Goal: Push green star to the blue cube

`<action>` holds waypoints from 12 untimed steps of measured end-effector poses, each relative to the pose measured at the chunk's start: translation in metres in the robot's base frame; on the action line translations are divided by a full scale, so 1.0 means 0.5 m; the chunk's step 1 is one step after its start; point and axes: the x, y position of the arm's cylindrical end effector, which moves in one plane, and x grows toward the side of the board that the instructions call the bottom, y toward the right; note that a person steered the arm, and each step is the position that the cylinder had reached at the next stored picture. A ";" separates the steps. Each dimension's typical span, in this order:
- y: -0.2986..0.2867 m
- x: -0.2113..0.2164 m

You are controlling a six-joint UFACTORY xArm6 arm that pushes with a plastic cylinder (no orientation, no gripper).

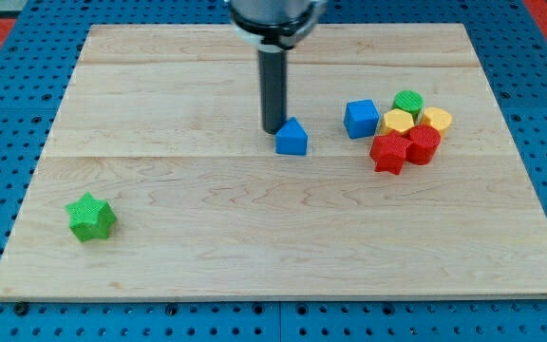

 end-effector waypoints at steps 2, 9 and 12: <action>0.030 0.037; -0.543 0.309; -0.081 0.166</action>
